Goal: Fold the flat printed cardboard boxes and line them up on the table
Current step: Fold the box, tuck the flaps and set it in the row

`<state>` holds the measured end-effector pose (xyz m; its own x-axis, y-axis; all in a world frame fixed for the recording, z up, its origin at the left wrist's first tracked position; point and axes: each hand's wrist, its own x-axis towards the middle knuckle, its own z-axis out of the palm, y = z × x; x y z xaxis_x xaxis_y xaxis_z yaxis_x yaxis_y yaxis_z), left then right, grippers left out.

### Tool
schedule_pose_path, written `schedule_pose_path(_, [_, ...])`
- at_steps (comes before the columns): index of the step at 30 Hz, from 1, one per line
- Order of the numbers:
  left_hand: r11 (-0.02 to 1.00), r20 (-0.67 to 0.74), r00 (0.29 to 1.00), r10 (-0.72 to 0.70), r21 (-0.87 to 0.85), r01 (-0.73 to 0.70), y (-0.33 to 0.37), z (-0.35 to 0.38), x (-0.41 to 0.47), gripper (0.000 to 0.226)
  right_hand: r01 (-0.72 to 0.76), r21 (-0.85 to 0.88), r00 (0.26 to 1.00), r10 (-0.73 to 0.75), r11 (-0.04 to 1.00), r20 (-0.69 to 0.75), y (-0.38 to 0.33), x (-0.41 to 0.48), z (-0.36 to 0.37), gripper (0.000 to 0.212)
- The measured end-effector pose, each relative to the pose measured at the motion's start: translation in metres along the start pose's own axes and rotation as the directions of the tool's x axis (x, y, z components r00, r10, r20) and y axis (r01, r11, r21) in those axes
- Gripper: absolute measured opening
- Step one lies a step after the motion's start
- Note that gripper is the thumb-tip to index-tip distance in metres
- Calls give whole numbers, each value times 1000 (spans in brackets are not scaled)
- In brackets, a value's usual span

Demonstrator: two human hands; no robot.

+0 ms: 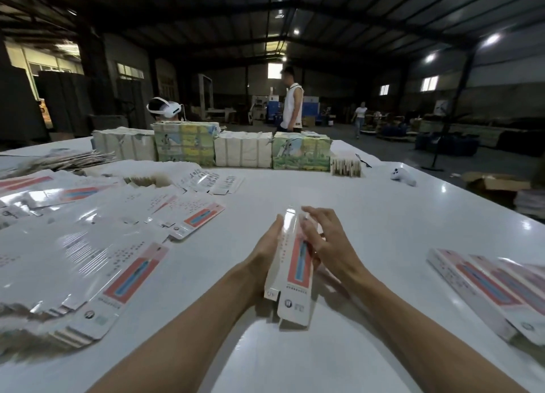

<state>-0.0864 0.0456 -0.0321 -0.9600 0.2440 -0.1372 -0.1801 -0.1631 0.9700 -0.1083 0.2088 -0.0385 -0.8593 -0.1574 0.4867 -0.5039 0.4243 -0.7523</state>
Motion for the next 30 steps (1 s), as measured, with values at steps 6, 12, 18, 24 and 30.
schedule_pose_path(6, [997,-35,998,50,54,-48,-5,-7,3,68,48,-141,999,-47,989,6,-7,4,-2,27])
schedule_pose_path(12, [998,27,999,47,43,-48,-1,-3,-2,67,-93,26,996,94,995,-7,-11,12,-17,20])
schedule_pose_path(18, [996,152,988,42,68,-52,2,-4,-5,76,-179,383,979,125,906,162,-11,14,-35,40])
schedule_pose_path(24, [997,232,972,46,47,-59,2,1,-6,72,-188,356,982,166,916,90,-9,17,-43,21])
schedule_pose_path(30, [998,264,965,8,59,-25,1,-2,-5,68,-184,149,971,157,971,181,-12,14,-45,32])
